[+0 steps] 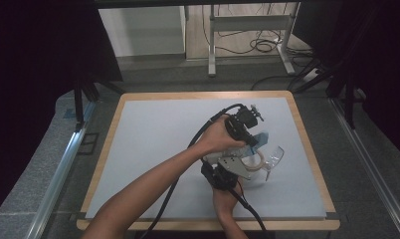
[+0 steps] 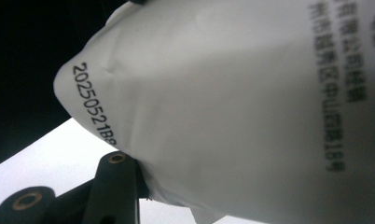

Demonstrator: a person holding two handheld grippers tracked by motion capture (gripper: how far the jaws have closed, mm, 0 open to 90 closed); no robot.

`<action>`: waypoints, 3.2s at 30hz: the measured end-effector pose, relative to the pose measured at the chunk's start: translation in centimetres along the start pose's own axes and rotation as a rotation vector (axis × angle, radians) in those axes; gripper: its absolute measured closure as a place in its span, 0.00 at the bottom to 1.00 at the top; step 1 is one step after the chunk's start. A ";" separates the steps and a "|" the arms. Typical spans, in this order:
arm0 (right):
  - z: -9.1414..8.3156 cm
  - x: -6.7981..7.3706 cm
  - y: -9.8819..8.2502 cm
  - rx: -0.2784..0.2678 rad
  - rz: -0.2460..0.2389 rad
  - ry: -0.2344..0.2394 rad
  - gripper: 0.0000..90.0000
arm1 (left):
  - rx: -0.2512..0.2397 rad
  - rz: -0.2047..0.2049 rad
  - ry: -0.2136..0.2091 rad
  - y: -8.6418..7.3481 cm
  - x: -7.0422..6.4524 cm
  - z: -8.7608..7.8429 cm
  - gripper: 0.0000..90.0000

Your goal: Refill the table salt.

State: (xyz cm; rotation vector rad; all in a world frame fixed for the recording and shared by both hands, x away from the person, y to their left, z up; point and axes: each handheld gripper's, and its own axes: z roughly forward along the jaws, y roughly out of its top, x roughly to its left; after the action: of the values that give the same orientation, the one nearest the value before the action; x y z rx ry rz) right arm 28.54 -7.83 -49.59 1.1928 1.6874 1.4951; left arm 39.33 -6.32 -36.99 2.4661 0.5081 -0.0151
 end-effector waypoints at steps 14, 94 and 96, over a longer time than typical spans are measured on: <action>0.1 0.0 -0.2 0.009 0.003 -0.001 0.58 | 0.013 0.001 0.001 -0.1 0.0 0.3 1.00; 0.0 -0.3 0.1 -0.008 0.026 -0.005 0.59 | 0.041 0.017 0.002 0.5 -0.2 0.8 1.00; 0.0 -0.3 0.1 -0.007 0.027 -0.004 0.59 | 0.040 0.015 0.002 0.5 -0.1 0.8 1.00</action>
State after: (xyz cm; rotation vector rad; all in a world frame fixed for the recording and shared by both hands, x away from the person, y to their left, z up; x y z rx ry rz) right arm 28.67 -8.08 -49.53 1.2183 1.6692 1.5123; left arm 39.48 -7.18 -37.32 2.5091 0.4943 -0.0167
